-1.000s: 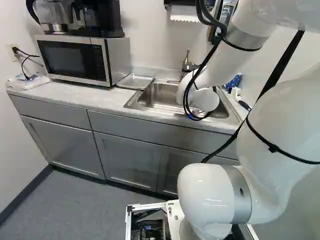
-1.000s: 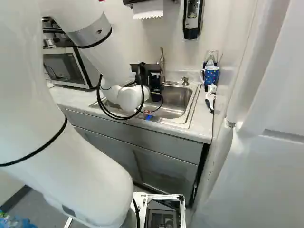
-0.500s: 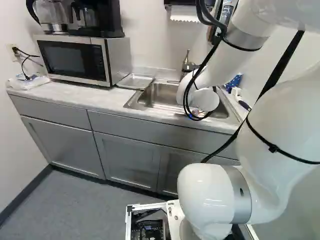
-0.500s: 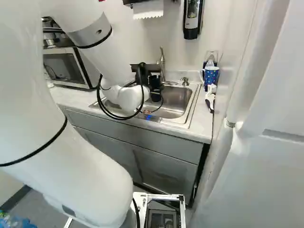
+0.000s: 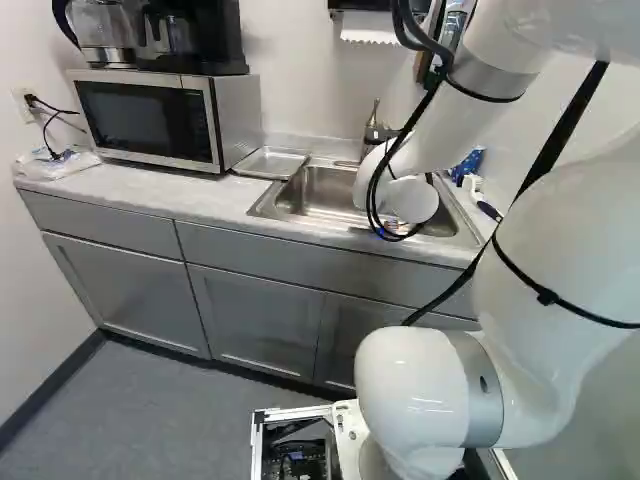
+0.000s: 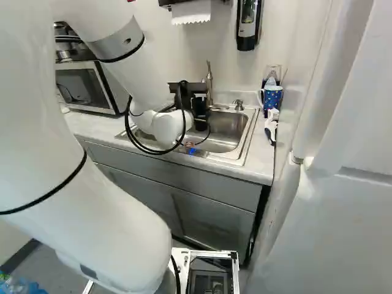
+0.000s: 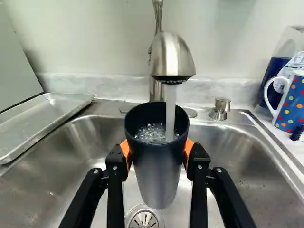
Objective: Rinse the cup and place it in the tray
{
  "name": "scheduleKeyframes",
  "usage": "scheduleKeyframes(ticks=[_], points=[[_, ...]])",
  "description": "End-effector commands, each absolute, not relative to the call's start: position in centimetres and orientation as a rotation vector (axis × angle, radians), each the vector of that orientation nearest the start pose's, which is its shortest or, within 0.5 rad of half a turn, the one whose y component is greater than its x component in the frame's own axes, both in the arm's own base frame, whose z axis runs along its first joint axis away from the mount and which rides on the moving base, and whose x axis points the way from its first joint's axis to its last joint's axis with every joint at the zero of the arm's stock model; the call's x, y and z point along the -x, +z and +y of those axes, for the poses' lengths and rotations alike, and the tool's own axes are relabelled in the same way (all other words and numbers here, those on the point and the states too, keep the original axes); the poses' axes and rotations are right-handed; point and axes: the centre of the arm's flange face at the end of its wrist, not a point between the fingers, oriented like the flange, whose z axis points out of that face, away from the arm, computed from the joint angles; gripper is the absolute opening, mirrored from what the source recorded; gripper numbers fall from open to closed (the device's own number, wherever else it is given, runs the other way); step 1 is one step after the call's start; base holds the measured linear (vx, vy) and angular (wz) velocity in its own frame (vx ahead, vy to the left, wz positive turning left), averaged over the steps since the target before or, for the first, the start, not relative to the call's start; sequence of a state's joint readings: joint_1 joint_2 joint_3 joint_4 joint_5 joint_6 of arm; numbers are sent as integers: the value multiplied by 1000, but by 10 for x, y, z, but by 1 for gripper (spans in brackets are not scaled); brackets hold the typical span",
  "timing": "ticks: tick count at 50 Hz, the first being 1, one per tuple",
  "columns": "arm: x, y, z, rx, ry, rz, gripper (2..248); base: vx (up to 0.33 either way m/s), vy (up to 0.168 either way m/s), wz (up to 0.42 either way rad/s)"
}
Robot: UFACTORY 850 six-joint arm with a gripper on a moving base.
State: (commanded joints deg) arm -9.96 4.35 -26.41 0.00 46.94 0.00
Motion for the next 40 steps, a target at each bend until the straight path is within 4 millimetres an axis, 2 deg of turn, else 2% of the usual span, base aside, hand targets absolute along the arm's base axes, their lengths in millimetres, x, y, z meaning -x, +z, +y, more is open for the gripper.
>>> scheduleKeyframes(ticks=[40], points=[[-399, 444, -68, 2524, -2033, 213, 124, 0, 0, 0]])
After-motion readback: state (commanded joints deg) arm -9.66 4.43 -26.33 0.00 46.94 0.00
